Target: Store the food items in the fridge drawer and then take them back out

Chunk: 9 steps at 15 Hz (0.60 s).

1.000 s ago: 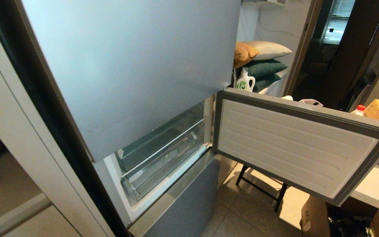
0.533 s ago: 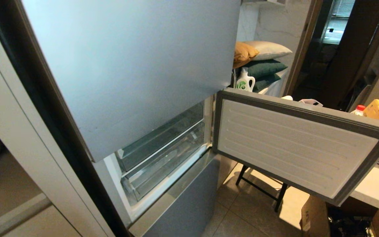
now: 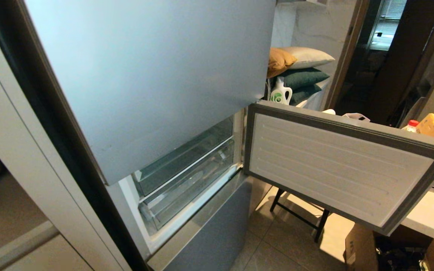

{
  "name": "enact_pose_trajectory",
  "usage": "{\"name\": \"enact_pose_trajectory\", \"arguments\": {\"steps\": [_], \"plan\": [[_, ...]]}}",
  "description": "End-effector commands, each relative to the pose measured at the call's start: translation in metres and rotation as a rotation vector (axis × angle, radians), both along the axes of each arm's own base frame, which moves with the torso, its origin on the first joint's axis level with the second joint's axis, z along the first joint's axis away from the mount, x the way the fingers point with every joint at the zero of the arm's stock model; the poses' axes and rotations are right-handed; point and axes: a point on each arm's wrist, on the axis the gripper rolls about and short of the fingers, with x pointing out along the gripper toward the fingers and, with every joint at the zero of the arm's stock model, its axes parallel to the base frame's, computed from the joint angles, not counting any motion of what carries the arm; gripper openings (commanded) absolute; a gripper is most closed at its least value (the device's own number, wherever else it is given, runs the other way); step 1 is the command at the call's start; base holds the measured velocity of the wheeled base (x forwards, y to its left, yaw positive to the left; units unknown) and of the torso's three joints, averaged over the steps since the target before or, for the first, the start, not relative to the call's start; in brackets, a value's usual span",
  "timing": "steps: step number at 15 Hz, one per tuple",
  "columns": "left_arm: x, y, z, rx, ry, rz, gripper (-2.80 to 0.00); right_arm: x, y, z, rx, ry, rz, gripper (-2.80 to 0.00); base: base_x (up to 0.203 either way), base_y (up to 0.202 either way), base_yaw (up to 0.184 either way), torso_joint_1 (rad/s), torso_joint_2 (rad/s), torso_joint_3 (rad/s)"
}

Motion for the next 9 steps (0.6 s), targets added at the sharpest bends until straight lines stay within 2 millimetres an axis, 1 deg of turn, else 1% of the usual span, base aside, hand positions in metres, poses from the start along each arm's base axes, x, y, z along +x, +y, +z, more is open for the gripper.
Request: {"name": "enact_pose_trajectory", "arguments": {"steps": [1,5,7,9], "plan": [[0.001,0.0,-0.003,0.0,0.01,0.001,-2.8,0.012,0.008,-0.004,0.003,0.001,0.036,-2.8,0.0,0.0,0.0,0.0,0.0,0.0],[0.001,0.0,-0.003,0.0,0.01,0.001,-2.8,0.024,0.022,-0.006,0.009,0.005,0.08,-2.8,0.0,0.0,0.0,0.0,0.0,0.0],[0.001,0.0,-0.002,0.0,0.009,0.001,-2.8,0.023,0.025,-0.005,0.014,0.006,0.083,-2.8,0.0,0.0,0.0,0.0,0.0,0.0],[0.001,0.0,-0.002,0.0,0.009,0.001,-2.8,0.017,0.031,0.0,0.016,0.006,0.087,-2.8,0.0,0.0,0.0,0.0,0.0,0.0]]}}
